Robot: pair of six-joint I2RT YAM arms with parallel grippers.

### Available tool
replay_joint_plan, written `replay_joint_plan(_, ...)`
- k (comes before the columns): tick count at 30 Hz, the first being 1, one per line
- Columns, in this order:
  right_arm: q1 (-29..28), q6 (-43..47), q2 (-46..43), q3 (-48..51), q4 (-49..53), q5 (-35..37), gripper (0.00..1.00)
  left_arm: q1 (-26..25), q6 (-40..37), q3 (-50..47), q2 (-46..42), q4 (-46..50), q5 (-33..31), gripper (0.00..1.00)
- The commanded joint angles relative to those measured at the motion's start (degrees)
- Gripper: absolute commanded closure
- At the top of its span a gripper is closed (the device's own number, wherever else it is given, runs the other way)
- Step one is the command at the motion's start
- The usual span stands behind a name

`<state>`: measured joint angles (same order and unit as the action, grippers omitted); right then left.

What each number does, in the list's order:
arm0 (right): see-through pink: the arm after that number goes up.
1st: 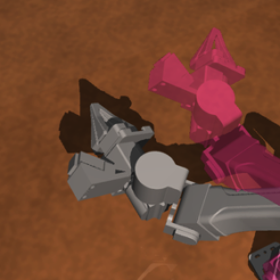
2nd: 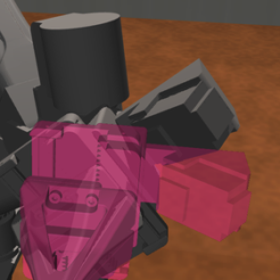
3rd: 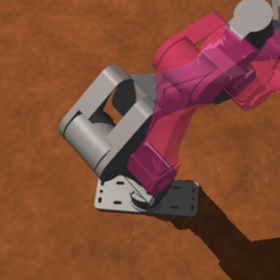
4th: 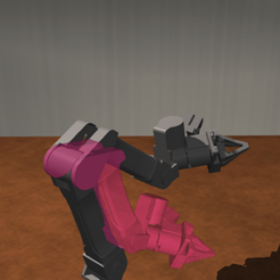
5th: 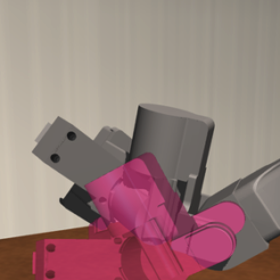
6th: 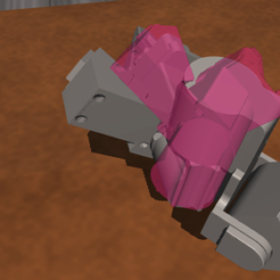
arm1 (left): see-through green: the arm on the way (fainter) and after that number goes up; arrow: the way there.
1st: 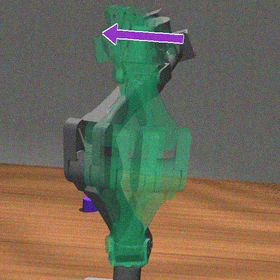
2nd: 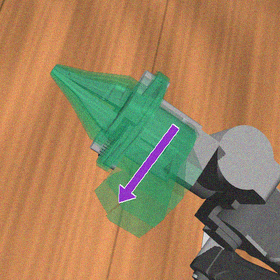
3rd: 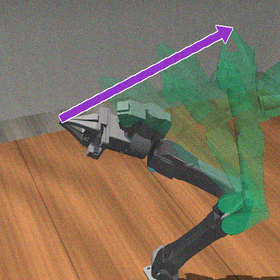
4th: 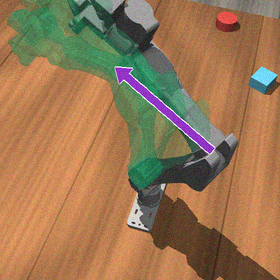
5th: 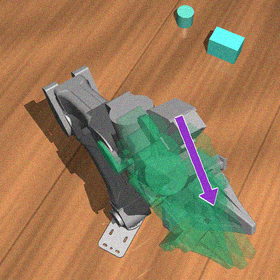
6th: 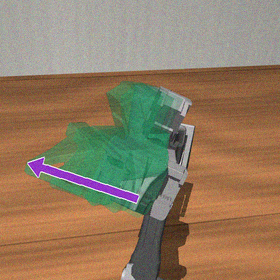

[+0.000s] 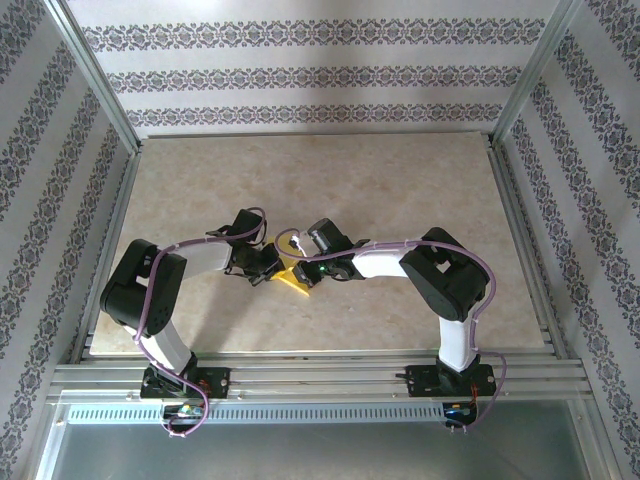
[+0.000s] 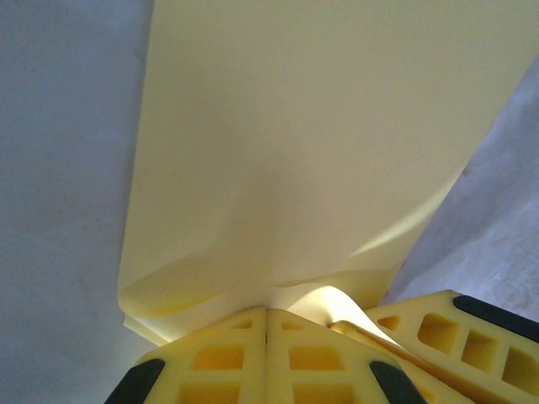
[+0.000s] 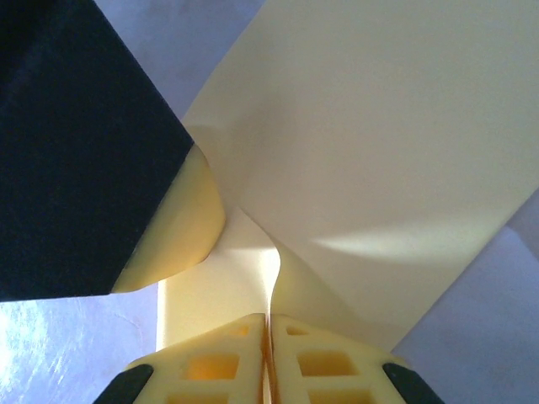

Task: Fold a paper plane with a square sheet of paper (pick it up from the middle)
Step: Third fold the triangle at the center of the table.

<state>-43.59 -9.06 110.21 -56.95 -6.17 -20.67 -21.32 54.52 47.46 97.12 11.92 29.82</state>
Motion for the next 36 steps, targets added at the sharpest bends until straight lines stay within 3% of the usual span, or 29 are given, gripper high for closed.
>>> replay_joint_plan(1, 0.4, 0.1, 2.5, 0.0, 3.4, 1.0, 0.88, -0.7, 0.8, -1.9, -0.1, -0.2, -1.0, 0.96)
replay_joint_plan(10, 0.7, -2.7, 0.5, -0.7, 3.2, -0.9, 0.84, -0.7, -0.8, -5.7, 1.1, -2.5, -2.4, 0.97)
replay_joint_plan(15, 2.5, -8.5, -4.1, -1.7, 2.8, -2.8, 0.74, -0.7, -1.2, -6.6, 1.6, -2.5, -3.1, 0.98)
replay_joint_plan(22, 4.4, -13.7, -10.8, 0.2, 4.7, 0.7, 0.59, -0.7, -1.9, -6.4, 1.7, -2.5, -3.2, 0.98)
replay_joint_plan(25, 4.4, -14.6, -12.6, 0.0, 8.2, 1.1, 0.59, -0.6, -2.0, -6.3, 1.7, -2.4, -3.3, 0.98)
replay_joint_plan(36, 0.8, -14.3, -9.2, -1.1, 11.9, -11.4, 0.80, -0.7, -2.2, -6.3, 1.2, -2.2, -3.7, 0.98)
